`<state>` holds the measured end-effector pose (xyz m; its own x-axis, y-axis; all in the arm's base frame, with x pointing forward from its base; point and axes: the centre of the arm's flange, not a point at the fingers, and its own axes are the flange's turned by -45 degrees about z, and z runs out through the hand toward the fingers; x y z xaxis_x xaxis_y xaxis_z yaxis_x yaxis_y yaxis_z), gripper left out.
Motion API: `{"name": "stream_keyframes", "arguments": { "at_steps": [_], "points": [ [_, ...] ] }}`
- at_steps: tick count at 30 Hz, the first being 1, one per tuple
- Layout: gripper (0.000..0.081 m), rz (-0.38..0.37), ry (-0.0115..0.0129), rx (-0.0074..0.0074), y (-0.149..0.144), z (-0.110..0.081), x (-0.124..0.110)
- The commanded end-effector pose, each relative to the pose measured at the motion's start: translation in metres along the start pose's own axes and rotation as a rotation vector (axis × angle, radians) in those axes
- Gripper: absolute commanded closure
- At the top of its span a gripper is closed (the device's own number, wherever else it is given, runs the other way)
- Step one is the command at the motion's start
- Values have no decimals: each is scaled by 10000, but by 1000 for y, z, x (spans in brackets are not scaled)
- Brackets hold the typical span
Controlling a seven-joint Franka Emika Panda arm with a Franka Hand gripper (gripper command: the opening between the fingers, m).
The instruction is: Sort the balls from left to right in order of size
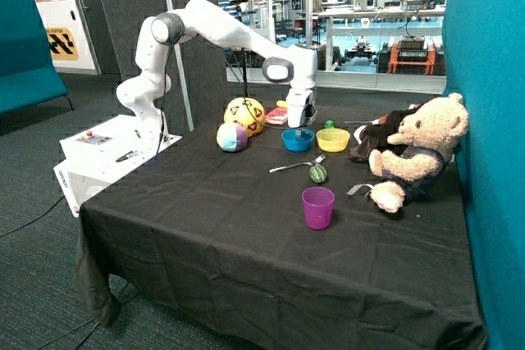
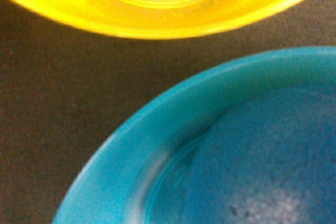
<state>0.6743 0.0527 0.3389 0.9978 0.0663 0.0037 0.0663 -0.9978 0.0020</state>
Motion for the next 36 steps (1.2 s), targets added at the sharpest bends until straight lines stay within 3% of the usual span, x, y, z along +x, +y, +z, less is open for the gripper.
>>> {"name": "stream_keyframes", "arguments": {
  "at_steps": [1, 9, 36],
  "points": [
    [207, -32, -37, 20, 5, -4, -1],
    [165, -88, -37, 20, 7, 5, -9],
    [175, -265, -36, 21, 7, 14, -9]
  ]
}}
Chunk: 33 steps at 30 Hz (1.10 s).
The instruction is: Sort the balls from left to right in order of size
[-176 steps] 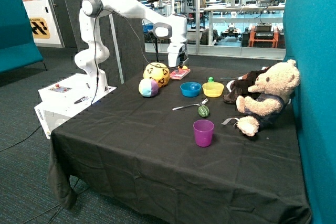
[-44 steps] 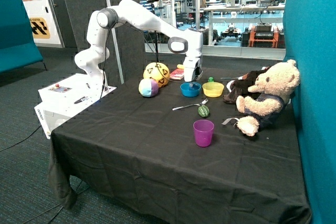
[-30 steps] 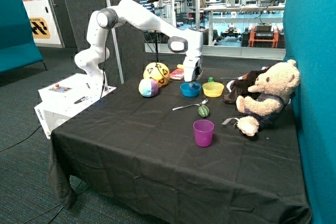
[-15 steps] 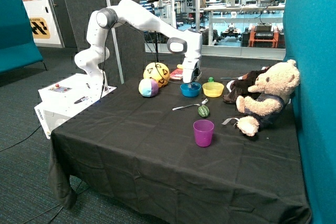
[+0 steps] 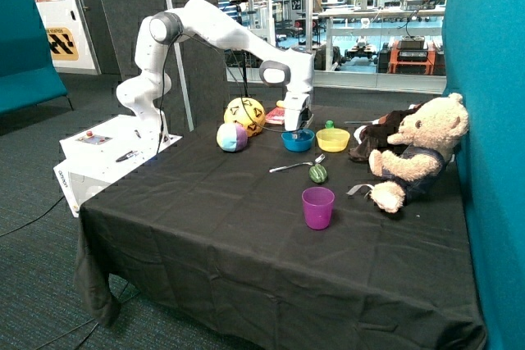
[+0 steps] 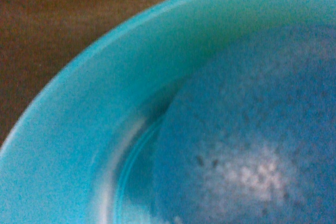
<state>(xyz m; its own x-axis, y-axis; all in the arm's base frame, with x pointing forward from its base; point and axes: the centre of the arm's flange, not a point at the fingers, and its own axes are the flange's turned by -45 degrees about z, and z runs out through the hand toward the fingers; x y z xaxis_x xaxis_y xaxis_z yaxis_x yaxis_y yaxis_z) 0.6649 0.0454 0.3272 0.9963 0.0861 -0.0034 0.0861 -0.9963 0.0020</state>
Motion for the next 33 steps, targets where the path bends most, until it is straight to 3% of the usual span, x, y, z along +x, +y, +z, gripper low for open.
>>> {"name": "stream_keyframes", "arguments": {
  "at_steps": [1, 33],
  "points": [
    [178, -70, 34, 20, 0, 3, 1],
    [191, -147, 34, 20, -1, 9, 11]
  ]
}}
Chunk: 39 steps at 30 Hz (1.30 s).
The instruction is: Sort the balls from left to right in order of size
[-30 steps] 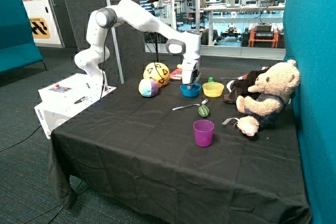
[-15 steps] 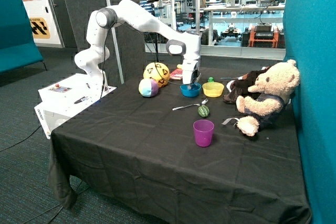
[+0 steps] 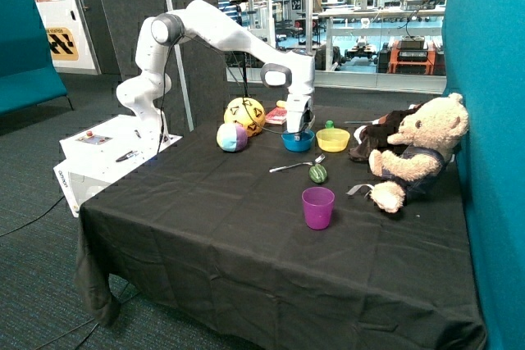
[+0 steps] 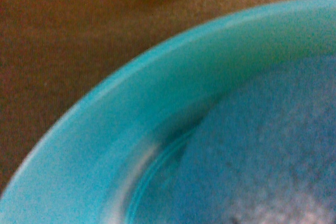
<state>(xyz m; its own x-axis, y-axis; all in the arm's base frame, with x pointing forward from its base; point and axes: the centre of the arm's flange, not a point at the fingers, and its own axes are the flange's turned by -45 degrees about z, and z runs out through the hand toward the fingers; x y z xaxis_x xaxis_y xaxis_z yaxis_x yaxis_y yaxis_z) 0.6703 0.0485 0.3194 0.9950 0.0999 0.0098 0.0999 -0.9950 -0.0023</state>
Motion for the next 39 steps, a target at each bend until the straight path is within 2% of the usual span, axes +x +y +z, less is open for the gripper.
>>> {"name": "stream_keyframes", "arguments": {
  "at_steps": [1, 6, 9, 10, 12, 13, 15, 39],
  "points": [
    [193, -4, -98, -23, 2, 1, 5],
    [219, -14, -98, -23, 2, 4, 5],
    [311, -20, -98, -23, 1, 6, 4],
    [365, -16, -98, -23, 1, 7, 4],
    [650, -9, -98, -23, 0, 9, 4],
    [729, -9, -98, -23, 0, 9, 4],
    [788, -7, -98, -23, -1, 10, 4],
    [808, -136, -99, -22, -5, 10, 9]
  ]
}}
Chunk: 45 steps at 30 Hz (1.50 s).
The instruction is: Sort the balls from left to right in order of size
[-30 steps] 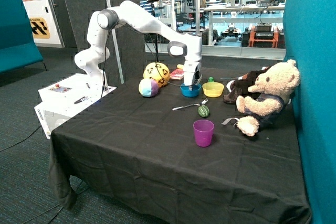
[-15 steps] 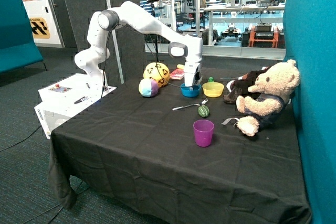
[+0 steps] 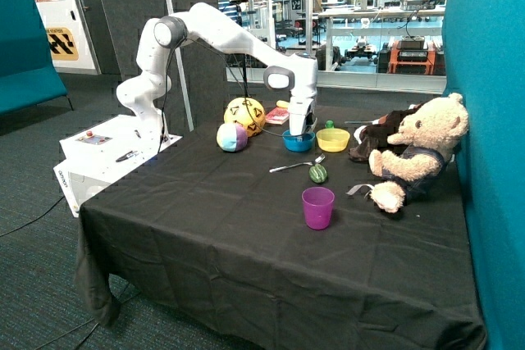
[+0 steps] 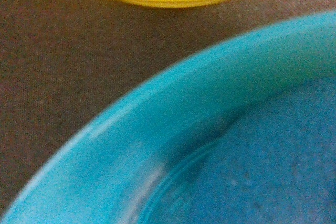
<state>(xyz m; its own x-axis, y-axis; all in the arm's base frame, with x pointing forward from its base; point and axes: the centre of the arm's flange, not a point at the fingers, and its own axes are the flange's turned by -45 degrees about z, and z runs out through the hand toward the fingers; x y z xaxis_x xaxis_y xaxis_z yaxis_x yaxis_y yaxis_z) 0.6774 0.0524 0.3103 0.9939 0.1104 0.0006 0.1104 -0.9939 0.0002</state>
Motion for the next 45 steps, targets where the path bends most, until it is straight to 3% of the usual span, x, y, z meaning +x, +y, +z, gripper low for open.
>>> {"name": "stream_keyframes", "arguments": {
  "at_steps": [1, 14, 45],
  "points": [
    [808, -31, -6, 2, -1, 0, 2],
    [808, -158, -6, 2, -1, -11, -4],
    [808, -711, -6, 2, 12, -98, -46]
  ]
}}
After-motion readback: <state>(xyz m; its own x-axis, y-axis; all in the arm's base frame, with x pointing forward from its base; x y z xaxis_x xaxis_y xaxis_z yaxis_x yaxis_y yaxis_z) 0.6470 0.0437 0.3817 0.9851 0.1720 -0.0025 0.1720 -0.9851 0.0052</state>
